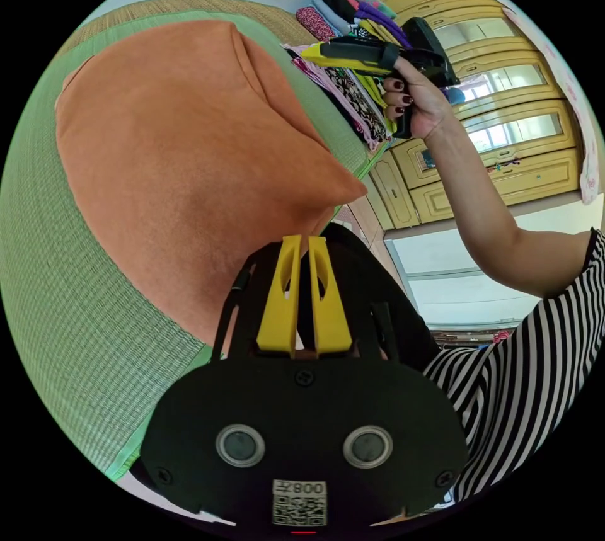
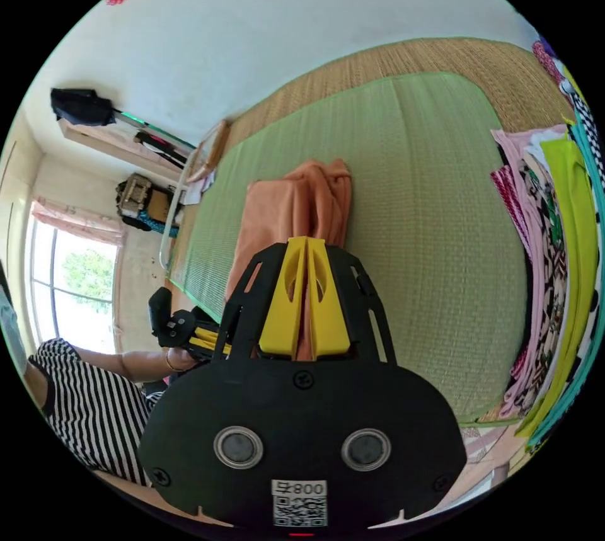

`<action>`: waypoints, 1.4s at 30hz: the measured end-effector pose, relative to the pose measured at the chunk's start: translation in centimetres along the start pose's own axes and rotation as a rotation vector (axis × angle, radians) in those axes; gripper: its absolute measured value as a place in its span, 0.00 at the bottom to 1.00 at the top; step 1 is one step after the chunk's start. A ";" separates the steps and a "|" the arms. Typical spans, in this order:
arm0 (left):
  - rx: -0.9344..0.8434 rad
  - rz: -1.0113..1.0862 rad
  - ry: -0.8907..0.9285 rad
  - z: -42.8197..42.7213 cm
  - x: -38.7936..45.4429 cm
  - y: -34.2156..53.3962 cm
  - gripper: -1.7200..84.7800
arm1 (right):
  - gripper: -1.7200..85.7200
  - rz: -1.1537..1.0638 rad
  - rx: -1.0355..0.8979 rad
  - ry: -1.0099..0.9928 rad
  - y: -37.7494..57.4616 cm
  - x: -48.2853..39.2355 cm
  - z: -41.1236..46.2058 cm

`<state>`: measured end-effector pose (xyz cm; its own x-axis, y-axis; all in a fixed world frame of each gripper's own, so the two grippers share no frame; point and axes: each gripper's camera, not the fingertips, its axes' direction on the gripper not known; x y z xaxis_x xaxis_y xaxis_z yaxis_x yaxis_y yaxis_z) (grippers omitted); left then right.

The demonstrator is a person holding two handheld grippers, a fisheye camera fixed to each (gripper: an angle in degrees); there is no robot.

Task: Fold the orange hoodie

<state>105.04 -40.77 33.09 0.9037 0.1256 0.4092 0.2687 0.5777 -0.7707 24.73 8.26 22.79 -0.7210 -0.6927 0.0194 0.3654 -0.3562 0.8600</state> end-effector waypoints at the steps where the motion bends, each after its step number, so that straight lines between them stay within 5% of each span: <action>1: -0.003 0.006 -0.001 0.0 0.3 0.0 0.04 | 0.02 -0.029 0.006 -0.021 -0.5 -0.9 0.2; 10: -0.009 0.040 -0.052 -1.7 4.5 1.3 0.06 | 0.02 -0.032 -0.168 0.146 -8.2 -2.9 10.0; 14: -0.017 0.030 -0.075 -2.5 6.0 2.8 0.08 | 0.02 0.042 -0.179 0.035 -8.3 -0.6 10.8; 25: -0.113 0.164 -0.340 -2.1 13.2 5.7 0.11 | 0.06 -0.034 -0.128 -0.018 6.4 -3.0 3.1; 30: -0.172 0.221 -0.525 -0.7 16.6 6.1 0.04 | 0.10 -0.013 -0.168 -0.042 13.4 -4.6 2.6; 42: -0.120 0.197 -0.553 -2.6 20.9 9.6 0.03 | 0.07 -0.052 -0.212 0.002 14.5 -6.3 4.2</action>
<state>127.35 -34.69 32.95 0.6412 0.6411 0.4217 0.1788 0.4097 -0.8945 32.07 10.05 37.28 -0.7412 -0.6709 -0.0230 0.4438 -0.5154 0.7330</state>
